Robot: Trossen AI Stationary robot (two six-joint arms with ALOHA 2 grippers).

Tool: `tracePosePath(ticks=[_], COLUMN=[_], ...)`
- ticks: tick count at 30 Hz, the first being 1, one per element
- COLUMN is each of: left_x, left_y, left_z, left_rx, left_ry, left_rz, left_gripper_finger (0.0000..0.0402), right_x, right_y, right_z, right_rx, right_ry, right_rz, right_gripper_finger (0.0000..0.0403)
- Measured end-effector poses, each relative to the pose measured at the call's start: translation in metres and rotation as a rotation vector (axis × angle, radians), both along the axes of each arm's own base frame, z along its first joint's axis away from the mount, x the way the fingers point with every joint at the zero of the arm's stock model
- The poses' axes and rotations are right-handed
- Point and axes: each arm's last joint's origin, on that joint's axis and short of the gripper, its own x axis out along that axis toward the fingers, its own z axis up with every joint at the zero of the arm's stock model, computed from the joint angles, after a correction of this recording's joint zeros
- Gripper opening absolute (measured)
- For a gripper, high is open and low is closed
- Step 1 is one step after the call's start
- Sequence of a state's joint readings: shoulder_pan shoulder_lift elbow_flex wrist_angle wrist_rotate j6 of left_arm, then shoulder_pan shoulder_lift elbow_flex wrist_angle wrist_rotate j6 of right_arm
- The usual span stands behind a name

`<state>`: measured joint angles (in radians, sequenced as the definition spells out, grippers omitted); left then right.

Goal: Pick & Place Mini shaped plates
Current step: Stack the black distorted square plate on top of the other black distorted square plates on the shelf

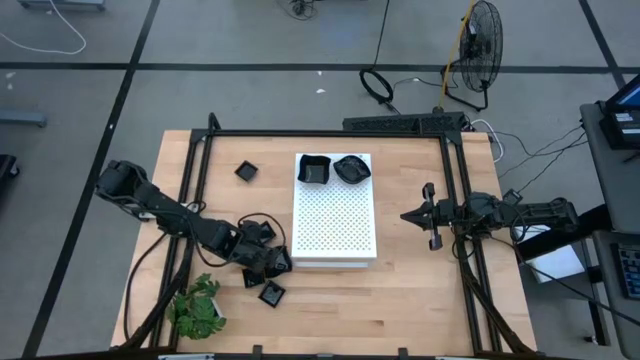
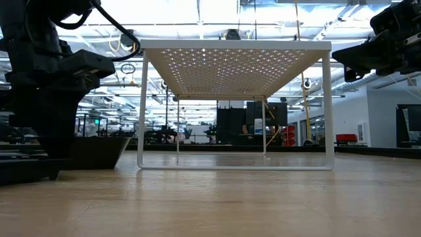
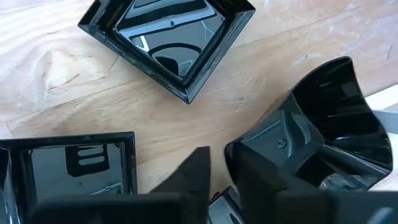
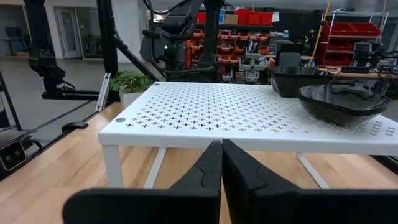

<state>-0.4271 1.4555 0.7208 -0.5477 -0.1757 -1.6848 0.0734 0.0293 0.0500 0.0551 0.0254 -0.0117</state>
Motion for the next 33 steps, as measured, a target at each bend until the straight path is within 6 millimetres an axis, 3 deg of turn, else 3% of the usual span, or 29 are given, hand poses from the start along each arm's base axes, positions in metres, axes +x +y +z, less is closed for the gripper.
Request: tracePosePath(ticks=[4, 10, 17, 33], left_x=[0.000, -0.004, -0.023, -0.075], left_y=[0.000, 0.002, 0.012, 0.051], left_z=[0.001, 0.009, 0.034, 0.130], left_rx=[0.010, 0.012, 0.034, 0.408], left_ry=[-0.005, -0.016, -0.046, -0.663], left_rz=[-0.013, -0.031, -0.021, -0.113], left_gripper_finger=[0.0011, 0.0007, 0.0004, 0.0005], right_x=[0.000, 0.000, 0.000, 0.000], right_y=[0.000, 0.000, 0.000, 0.000], right_z=[0.000, 0.000, 0.000, 0.000], right_rx=[0.000, 0.000, 0.000, 0.000], right_ry=[0.000, 0.000, 0.000, 0.000], right_rz=[0.000, 0.000, 0.000, 0.000], right_gripper_finger=[0.0000, 0.0000, 0.0000, 0.0000])
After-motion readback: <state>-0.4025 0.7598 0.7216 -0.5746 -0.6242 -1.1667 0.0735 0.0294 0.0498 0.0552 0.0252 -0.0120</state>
